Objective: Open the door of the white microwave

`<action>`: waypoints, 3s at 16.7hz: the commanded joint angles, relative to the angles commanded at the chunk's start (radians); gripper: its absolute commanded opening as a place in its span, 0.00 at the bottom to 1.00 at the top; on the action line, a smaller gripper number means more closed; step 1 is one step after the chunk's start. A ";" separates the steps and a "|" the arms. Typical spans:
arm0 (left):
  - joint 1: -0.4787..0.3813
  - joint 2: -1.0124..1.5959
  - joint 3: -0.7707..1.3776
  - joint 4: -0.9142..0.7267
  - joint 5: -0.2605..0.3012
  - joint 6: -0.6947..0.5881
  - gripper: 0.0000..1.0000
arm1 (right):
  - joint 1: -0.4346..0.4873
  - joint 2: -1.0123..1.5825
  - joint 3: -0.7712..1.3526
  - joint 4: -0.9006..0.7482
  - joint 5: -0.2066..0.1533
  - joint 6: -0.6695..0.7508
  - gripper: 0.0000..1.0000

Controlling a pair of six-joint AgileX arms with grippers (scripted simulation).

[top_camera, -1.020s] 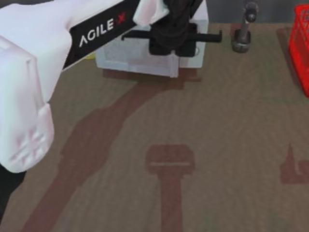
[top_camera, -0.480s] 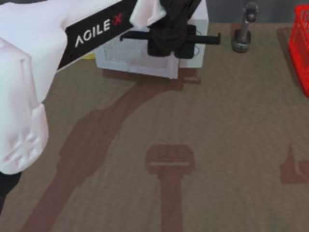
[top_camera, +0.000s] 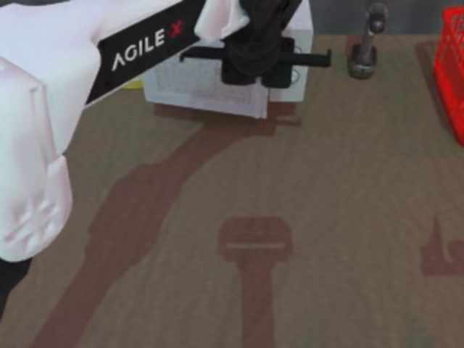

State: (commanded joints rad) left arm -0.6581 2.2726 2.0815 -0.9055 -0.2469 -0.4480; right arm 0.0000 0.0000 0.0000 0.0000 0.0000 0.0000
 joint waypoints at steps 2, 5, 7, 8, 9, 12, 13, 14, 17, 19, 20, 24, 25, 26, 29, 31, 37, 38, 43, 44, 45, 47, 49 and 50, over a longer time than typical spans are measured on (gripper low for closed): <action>0.000 0.000 0.000 0.000 0.000 0.000 0.00 | 0.000 0.000 0.000 0.000 0.000 0.000 1.00; 0.000 0.000 0.000 0.000 0.000 0.000 0.00 | 0.000 0.000 0.000 0.000 0.000 0.000 1.00; 0.000 0.000 0.000 0.000 0.000 0.000 0.00 | 0.000 0.000 0.000 0.000 0.000 0.000 1.00; 0.000 0.000 0.000 0.000 0.000 0.000 0.00 | 0.000 0.000 0.000 0.000 0.000 0.000 1.00; 0.000 0.000 0.000 0.000 0.000 0.000 0.00 | 0.000 0.000 0.000 0.000 0.000 0.000 1.00; -0.009 -0.002 0.005 0.002 0.008 -0.006 0.00 | 0.000 0.000 0.000 0.000 0.000 0.000 1.00; -0.008 -0.004 0.002 0.003 0.008 -0.004 0.00 | 0.000 0.000 0.000 0.000 0.000 0.000 1.00; -0.006 -0.011 -0.009 0.009 0.010 0.002 0.00 | 0.000 0.000 0.000 0.000 0.000 0.000 1.00; 0.002 -0.038 -0.060 0.034 0.017 0.031 0.00 | 0.000 0.000 0.000 0.000 0.000 0.000 1.00; 0.004 -0.047 -0.078 0.042 0.021 0.042 0.00 | 0.000 0.000 0.000 0.000 0.000 0.000 1.00; 0.004 -0.047 -0.078 0.042 0.021 0.042 0.00 | 0.000 0.000 0.000 0.000 0.000 0.000 1.00; 0.004 -0.047 -0.078 0.042 0.021 0.042 0.00 | 0.000 0.000 0.000 0.000 0.000 0.000 1.00; 0.004 -0.047 -0.078 0.042 0.021 0.042 0.00 | 0.000 0.000 0.000 0.000 0.000 0.000 1.00; 0.004 -0.047 -0.078 0.042 0.021 0.042 0.00 | 0.000 0.000 0.000 0.000 0.000 0.000 1.00; 0.004 -0.047 -0.078 0.042 0.021 0.042 0.00 | 0.000 0.000 0.000 0.000 0.000 0.000 1.00; 0.004 -0.047 -0.078 0.042 0.021 0.042 0.00 | 0.000 0.000 0.000 0.000 0.000 0.000 1.00; 0.004 -0.047 -0.078 0.042 0.021 0.042 0.00 | 0.000 0.000 0.000 0.000 0.000 0.000 1.00; 0.004 -0.047 -0.078 0.042 0.021 0.042 0.00 | 0.000 0.000 0.000 0.000 0.000 0.000 1.00; 0.004 -0.047 -0.078 0.042 0.021 0.042 0.00 | 0.000 0.000 0.000 0.000 0.000 0.000 1.00; -0.004 -0.048 -0.074 0.043 0.028 0.036 0.00 | 0.000 0.000 0.000 0.000 0.000 0.000 1.00; -0.004 -0.051 -0.077 0.045 0.029 0.038 0.00 | 0.000 0.000 0.000 0.000 0.000 0.000 1.00; 0.001 -0.067 -0.101 0.059 0.034 0.054 0.00 | 0.000 0.000 0.000 0.000 0.000 0.000 1.00; 0.006 -0.086 -0.136 0.075 0.041 0.076 0.00 | 0.000 0.000 0.000 0.000 0.000 0.000 1.00; 0.009 -0.093 -0.150 0.081 0.044 0.085 0.00 | 0.000 0.000 0.000 0.000 0.000 0.000 1.00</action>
State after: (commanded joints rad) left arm -0.6494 2.1796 1.9311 -0.8244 -0.2033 -0.3628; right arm 0.0000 0.0000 0.0000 0.0000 0.0000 0.0000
